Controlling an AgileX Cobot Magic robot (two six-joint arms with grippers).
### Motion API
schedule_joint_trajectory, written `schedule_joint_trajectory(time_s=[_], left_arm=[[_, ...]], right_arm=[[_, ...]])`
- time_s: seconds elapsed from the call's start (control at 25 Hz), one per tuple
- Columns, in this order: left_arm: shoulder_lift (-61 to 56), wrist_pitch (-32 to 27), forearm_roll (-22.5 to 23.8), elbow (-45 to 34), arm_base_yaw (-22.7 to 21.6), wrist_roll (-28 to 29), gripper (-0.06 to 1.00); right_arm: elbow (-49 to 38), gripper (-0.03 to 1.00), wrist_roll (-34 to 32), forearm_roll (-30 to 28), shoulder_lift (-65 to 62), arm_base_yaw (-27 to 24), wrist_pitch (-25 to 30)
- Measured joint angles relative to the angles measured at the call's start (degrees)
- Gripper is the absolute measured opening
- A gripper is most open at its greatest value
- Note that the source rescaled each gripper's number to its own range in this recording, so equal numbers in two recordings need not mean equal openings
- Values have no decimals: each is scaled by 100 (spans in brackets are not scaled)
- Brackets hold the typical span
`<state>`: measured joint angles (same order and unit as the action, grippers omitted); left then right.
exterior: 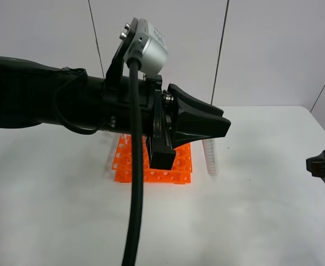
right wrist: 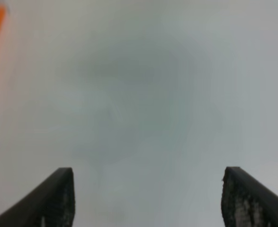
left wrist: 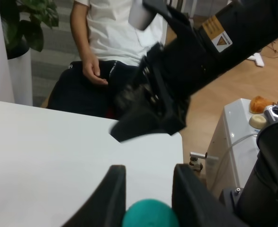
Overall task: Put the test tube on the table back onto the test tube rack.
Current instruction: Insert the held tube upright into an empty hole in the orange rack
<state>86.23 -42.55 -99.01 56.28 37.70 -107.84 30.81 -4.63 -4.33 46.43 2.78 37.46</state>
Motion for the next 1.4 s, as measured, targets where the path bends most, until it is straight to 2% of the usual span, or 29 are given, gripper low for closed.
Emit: schedule_joint_trajectory(time_s=[0.2, 0.28, 0.36, 0.56, 0.76, 0.96, 1.4], left_arm=[[0, -27, 0, 0, 0, 5, 0], [0, -34, 0, 0, 0, 5, 0], [0, -34, 0, 0, 0, 10, 0], [0, -40, 0, 0, 0, 16, 0], [0, -40, 0, 0, 0, 26, 0], [0, -40, 0, 0, 0, 26, 0], [0, -42, 0, 0, 0, 26, 0]], right_arm=[[604, 85, -35, 6, 257, -10, 2150], [768, 85, 12, 6, 283, -10, 2745], [843, 85, 33, 12, 283, -10, 3093], [864, 85, 33, 267, 283, -10, 3206], [864, 85, 111, -20, 283, -10, 3211], [864, 85, 90, 26, 187, -10, 3217], [687, 85, 14, 187, -1358, -10, 3082]])
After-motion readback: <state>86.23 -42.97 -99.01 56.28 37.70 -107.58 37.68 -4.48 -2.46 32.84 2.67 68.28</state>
